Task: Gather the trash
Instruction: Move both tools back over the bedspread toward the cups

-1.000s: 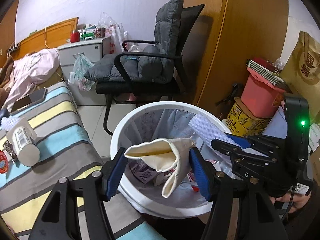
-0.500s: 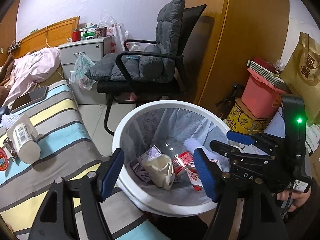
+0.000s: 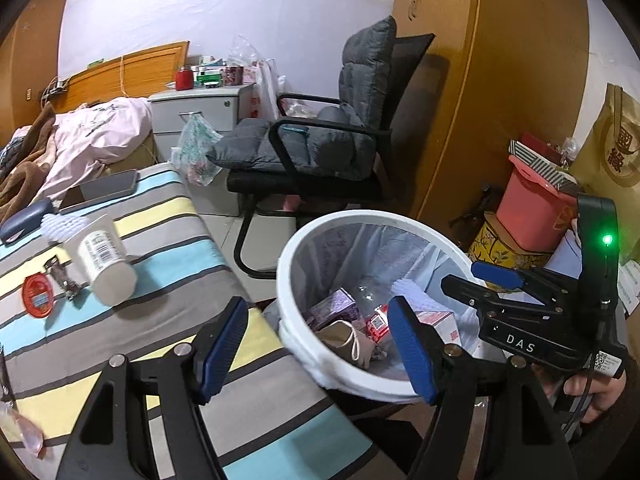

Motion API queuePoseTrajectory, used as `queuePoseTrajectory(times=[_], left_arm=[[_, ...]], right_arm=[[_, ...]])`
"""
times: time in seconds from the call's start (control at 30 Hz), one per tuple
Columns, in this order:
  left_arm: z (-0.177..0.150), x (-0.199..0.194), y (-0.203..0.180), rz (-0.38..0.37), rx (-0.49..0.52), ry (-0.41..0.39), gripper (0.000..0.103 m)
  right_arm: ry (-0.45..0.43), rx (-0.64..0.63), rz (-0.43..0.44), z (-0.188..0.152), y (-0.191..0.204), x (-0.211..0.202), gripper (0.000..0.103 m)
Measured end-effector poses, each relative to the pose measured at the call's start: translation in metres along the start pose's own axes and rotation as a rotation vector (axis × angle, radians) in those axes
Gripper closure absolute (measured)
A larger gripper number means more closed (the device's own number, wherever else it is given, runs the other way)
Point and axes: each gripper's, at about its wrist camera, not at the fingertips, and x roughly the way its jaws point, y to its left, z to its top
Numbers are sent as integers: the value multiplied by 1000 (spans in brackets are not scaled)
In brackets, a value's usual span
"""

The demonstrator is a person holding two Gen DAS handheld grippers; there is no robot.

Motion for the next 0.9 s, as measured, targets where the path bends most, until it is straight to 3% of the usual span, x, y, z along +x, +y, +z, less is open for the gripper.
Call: queuePoseTrajectory(times=[0.5,0.9], left_arm=[[-26,-61,55,161,-87,-75,28],[-59,-105,110,307,-193,-97,28]], right_arm=[[-62,-71,68,4,48,-18,50],[-76,-153,188,6,109,-12,46]])
